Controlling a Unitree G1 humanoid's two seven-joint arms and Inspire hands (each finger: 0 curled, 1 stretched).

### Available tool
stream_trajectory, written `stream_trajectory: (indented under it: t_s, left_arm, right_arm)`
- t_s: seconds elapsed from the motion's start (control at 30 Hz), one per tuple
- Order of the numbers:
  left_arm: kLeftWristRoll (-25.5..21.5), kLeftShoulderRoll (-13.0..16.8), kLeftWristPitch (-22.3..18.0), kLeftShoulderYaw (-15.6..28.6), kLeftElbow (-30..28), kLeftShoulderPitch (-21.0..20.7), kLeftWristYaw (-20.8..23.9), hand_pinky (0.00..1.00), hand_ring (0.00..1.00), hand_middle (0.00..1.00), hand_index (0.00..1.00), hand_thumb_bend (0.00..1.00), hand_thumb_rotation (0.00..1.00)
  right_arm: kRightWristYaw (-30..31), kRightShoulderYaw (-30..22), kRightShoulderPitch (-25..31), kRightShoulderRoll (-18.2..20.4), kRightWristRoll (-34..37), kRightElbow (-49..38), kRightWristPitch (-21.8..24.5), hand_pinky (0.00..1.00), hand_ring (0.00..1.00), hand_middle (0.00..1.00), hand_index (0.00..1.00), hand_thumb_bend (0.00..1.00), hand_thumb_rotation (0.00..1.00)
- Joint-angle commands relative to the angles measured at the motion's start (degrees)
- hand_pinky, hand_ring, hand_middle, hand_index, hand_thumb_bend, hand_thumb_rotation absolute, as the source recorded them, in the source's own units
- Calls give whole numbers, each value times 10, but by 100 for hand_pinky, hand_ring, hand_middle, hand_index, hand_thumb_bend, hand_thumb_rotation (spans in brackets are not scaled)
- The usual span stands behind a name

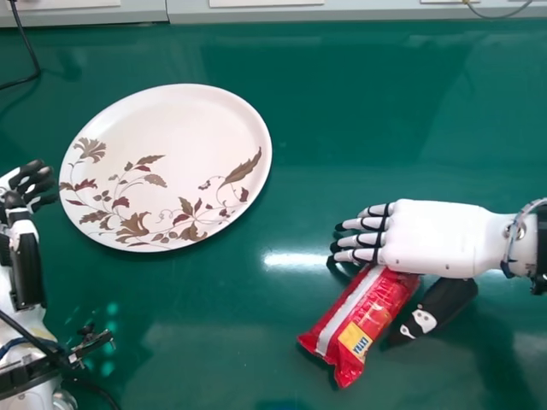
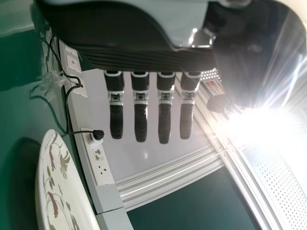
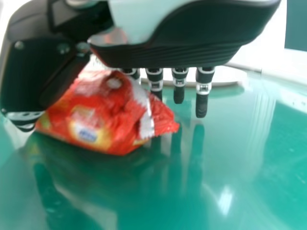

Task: Pick up biscuit and place it in the plate

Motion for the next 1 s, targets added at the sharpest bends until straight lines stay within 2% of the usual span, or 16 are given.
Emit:
stream_trajectory:
  t_s: [0.0,0.1,0.17,0.2,0.23,0.27,0.3,0.33,0.4,0.47,0.57,0.77,0.83,0.97]
  left_arm:
    - [4,3,-9,8,25,16,-1,64,72,74,75,17,5]
    - [5,3,-9,10,27,15,0,65,72,74,75,17,6]
    - [5,4,-9,11,29,14,0,65,72,74,75,17,8]
    - [5,4,-10,12,30,13,0,65,72,74,75,17,8]
    - [5,5,-12,12,32,12,0,65,72,74,75,17,8]
    - [3,6,-13,12,33,12,-1,65,72,74,75,17,7]
    - [2,7,-15,13,34,11,-2,65,72,74,75,17,6]
    - [1,7,-16,13,35,11,-3,65,72,74,74,17,5]
    - [-1,8,-17,13,34,11,-4,65,72,74,74,17,5]
    - [0,8,-14,13,33,10,-5,65,72,74,74,17,5]
    - [2,6,-8,12,25,12,-6,65,72,74,75,17,5]
    - [5,6,-10,14,26,11,-5,64,71,73,74,17,1]
    - [4,5,-10,13,25,11,-5,64,71,73,74,16,0]
    - [3,6,-19,12,33,9,-5,64,71,73,74,17,0]
  right_arm:
    - [-7,24,21,18,-63,18,18,84,93,92,95,87,30]
    - [-65,24,28,32,-98,26,28,72,83,84,87,75,17]
    - [-100,27,35,39,-101,39,36,59,71,71,71,69,4]
    - [-117,30,37,42,-100,46,38,55,65,66,60,60,8]
    - [-131,32,39,44,-102,47,42,44,51,57,54,57,4]
    - [-140,34,43,45,-103,43,48,30,35,52,51,55,2]
    - [-148,35,47,44,-104,38,55,20,25,50,49,54,1]
    - [-152,37,50,43,-102,32,61,14,19,48,48,54,0]
    - [-164,38,55,44,-95,25,69,9,13,47,47,53,0]
    - [-178,37,56,45,-95,19,73,7,11,42,47,53,0]
    - [-186,37,52,42,-94,7,76,5,10,40,47,53,0]
    - [-192,34,44,39,-74,-10,88,4,9,45,47,52,0]
    - [-194,29,42,37,-66,-16,93,7,11,44,47,53,0]
    - [-149,16,40,23,-8,-54,125,14,16,43,48,52,0]
